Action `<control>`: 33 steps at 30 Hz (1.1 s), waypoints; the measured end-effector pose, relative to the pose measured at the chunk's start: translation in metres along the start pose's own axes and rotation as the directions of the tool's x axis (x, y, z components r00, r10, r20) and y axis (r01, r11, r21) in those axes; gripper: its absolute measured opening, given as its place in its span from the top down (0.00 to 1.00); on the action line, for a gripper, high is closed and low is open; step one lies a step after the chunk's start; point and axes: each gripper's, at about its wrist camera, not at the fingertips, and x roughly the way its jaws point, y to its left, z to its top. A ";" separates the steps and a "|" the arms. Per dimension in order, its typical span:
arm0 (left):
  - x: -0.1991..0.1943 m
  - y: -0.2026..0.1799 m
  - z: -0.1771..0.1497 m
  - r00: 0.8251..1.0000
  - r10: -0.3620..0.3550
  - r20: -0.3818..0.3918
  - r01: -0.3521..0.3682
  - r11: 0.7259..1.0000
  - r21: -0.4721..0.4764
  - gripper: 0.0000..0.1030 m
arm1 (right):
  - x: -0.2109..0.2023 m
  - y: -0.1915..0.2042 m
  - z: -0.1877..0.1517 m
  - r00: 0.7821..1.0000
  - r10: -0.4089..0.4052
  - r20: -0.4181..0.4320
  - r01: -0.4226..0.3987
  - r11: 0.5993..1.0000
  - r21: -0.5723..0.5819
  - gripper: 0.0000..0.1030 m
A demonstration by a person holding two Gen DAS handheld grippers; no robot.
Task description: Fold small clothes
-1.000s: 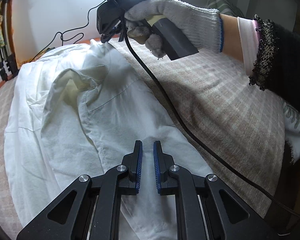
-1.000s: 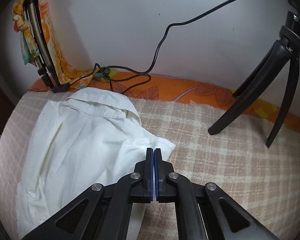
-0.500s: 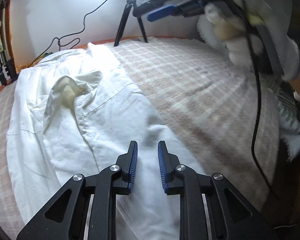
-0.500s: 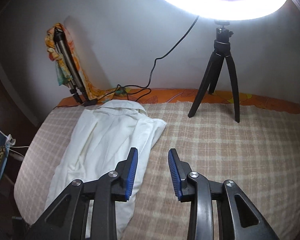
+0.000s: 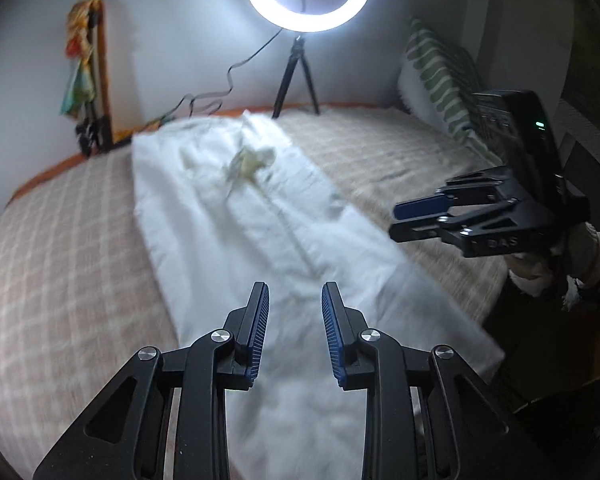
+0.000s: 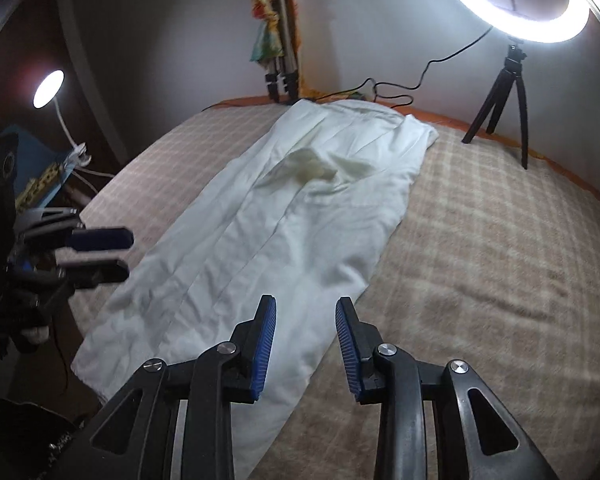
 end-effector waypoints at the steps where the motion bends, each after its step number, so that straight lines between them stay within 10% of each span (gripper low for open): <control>1: 0.002 0.002 -0.008 1.000 -0.005 -0.015 0.005 1.000 -0.012 0.75 | 0.002 0.008 -0.007 1.000 0.000 -0.008 0.000 1.000 -0.012 0.69; 16: -0.023 -0.026 -0.104 0.999 0.030 -0.044 -0.029 0.999 0.026 0.75 | -0.019 0.039 -0.105 0.993 -0.041 -0.108 0.038 0.999 -0.033 0.69; 22: -0.045 -0.007 -0.106 0.998 0.011 -0.058 -0.017 0.995 -0.094 0.69 | -0.040 0.029 -0.116 0.993 -0.028 -0.111 0.029 1.000 0.010 0.69; 27: -0.058 0.032 -0.103 0.996 -0.084 -0.007 0.076 0.931 -0.356 0.57 | -0.052 0.002 -0.115 0.990 0.116 -0.074 -0.101 0.977 0.186 0.60; 33: -0.040 0.039 -0.104 0.984 -0.176 -0.037 0.141 0.883 -0.448 0.57 | -0.039 -0.011 -0.111 0.971 0.227 -0.073 -0.197 0.937 0.288 0.57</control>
